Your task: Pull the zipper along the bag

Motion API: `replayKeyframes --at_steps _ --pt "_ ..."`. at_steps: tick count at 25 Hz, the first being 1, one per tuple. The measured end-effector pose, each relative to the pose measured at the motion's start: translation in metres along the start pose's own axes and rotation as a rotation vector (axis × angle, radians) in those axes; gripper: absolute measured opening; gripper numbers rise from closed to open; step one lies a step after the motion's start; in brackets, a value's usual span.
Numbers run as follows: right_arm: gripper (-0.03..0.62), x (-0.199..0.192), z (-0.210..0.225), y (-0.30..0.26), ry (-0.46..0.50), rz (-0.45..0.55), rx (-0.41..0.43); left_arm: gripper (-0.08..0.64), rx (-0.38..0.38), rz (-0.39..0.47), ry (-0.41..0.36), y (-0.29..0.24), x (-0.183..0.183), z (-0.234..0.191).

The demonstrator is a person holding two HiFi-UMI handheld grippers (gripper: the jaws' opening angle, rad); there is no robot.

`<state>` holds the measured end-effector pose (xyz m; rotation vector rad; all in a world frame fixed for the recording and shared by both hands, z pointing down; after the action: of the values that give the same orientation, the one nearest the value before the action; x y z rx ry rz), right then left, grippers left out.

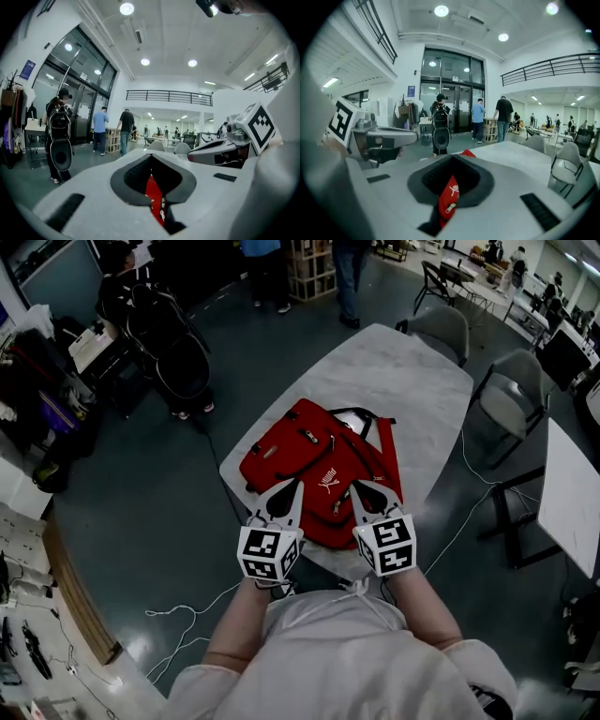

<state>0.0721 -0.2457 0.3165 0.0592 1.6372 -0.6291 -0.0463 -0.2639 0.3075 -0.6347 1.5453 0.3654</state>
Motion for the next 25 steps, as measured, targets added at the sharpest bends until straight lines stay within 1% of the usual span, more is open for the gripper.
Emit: replayKeyframes --at_steps 3,6,7,12,14,20,25 --pt "0.028 0.018 -0.003 0.009 0.007 0.055 0.01 0.02 -0.019 0.053 -0.001 0.002 0.022 0.008" --pt "0.027 0.027 -0.006 0.016 0.016 0.085 0.021 0.02 -0.054 0.089 0.047 0.004 0.035 0.015" --pt "0.027 0.028 -0.006 0.017 0.017 0.088 0.026 0.02 -0.06 0.096 0.052 0.005 0.038 0.016" --pt "0.026 0.02 -0.004 0.015 0.003 0.085 0.027 0.021 -0.056 0.092 -0.015 0.003 0.04 0.022" --pt "0.026 0.017 -0.004 0.015 -0.006 0.083 0.027 0.02 -0.056 0.088 -0.029 0.003 0.037 0.024" --pt "0.026 0.016 -0.006 0.018 -0.01 0.078 0.03 0.021 -0.059 0.081 -0.036 0.004 0.036 0.029" --pt "0.026 0.009 -0.005 0.017 -0.034 0.064 0.043 0.021 -0.053 0.072 -0.04 0.004 0.032 0.032"
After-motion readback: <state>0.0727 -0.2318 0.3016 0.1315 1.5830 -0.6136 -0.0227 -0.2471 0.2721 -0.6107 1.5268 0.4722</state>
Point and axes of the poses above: the fingertips, and each gripper's own axes: y backward along the fingers, z to its right, x out of its top, the point moved 1 cm from there along y, backward along the fingers
